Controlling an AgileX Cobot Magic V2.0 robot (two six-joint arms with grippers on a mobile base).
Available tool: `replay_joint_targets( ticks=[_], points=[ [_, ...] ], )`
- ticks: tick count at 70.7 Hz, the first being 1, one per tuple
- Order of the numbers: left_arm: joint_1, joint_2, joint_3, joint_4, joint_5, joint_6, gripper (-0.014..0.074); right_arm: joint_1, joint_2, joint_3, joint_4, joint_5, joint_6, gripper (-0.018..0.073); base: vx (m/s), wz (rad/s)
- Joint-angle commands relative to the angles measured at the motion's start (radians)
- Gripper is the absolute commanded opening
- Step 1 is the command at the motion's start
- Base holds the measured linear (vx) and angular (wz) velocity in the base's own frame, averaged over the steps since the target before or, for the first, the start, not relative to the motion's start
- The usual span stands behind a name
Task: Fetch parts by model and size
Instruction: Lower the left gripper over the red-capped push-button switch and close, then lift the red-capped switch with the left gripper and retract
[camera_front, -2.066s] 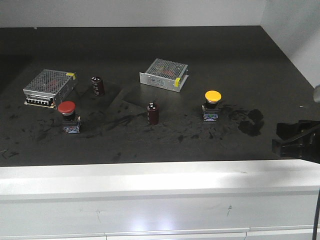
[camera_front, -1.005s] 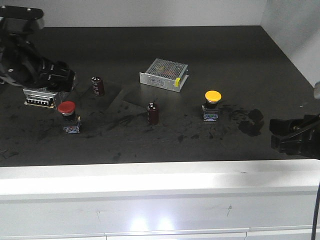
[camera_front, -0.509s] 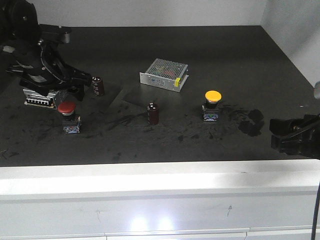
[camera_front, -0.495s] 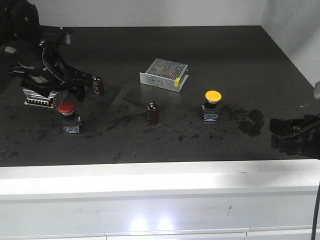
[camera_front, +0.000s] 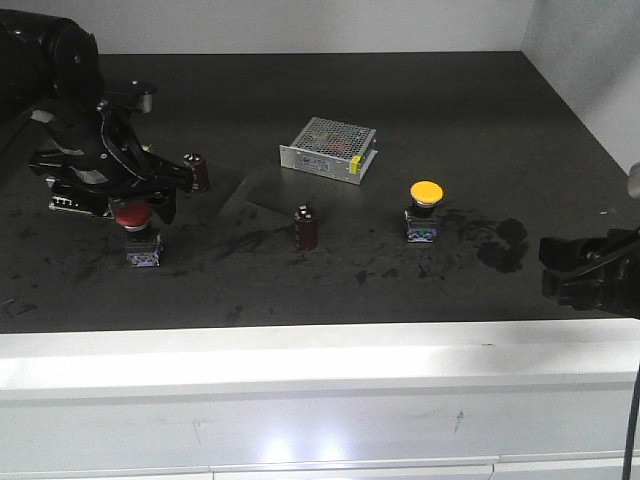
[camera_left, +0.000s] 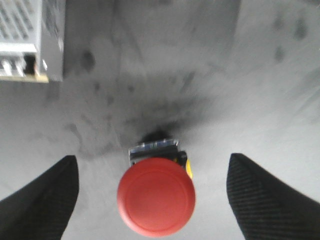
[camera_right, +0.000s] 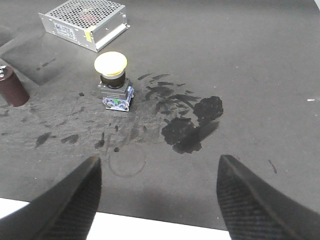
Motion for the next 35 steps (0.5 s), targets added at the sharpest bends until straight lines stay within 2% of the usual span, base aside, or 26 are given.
replay_joint_targets(
  ticks=[1,17,35],
  points=[
    [-0.003,-0.039,-0.031,-0.007,0.007,-0.016,0.0565,-0.002,-0.007,-0.035,-0.008,-0.075,-0.009,0.0480,0.00,0.00],
    [-0.003,-0.032,-0.031,-0.007,0.005,-0.042,0.0530,-0.002,-0.007,-0.035,-0.008,-0.075,-0.009,0.0480,0.00,0.00],
    [-0.003,-0.027,-0.031,-0.014,0.014,-0.043,0.0420,-0.002,-0.007,-0.035,-0.008,-0.075,-0.009,0.0480,0.00,0.00]
  ],
)
